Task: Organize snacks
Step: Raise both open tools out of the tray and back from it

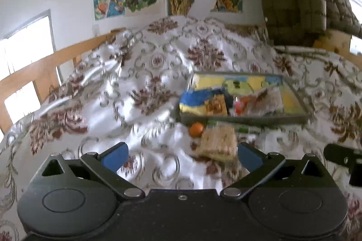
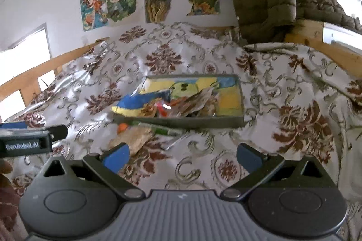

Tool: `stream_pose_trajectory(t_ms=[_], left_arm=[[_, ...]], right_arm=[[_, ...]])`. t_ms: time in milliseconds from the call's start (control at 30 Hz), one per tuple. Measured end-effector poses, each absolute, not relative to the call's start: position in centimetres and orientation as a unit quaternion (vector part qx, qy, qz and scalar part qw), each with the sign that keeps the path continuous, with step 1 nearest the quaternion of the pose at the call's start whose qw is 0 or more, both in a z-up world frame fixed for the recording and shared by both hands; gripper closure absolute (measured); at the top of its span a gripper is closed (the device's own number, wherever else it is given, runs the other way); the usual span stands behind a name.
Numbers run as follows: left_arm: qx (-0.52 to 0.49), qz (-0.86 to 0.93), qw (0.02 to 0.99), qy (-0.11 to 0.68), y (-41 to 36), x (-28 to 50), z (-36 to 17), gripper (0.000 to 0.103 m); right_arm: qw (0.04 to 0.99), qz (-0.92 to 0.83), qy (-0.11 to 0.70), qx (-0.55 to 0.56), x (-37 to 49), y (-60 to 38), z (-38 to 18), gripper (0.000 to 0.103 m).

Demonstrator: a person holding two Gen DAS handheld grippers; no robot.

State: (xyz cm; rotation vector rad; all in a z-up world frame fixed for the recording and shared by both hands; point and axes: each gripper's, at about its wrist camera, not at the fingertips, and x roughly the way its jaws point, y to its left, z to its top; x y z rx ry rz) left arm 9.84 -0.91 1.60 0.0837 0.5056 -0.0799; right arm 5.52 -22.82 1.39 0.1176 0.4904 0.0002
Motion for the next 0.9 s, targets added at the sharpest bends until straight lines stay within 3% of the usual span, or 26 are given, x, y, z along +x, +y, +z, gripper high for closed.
stream_pose_trajectory(t_ms=[200,900], left_arm=[[0.020,-0.027,0.948,0.316,-0.6,9.6,0.3,0.001],[0.019,-0.038,0.928,0.371,-1.1,9.8,-1.2,0.001]], right_arm=[[0.963,-0.001,0.260,0.076,4.6,-23.0,1.0,0.000],[0.934,0.008,0.349,0.074,4.0,-24.1,-0.4,0.000]])
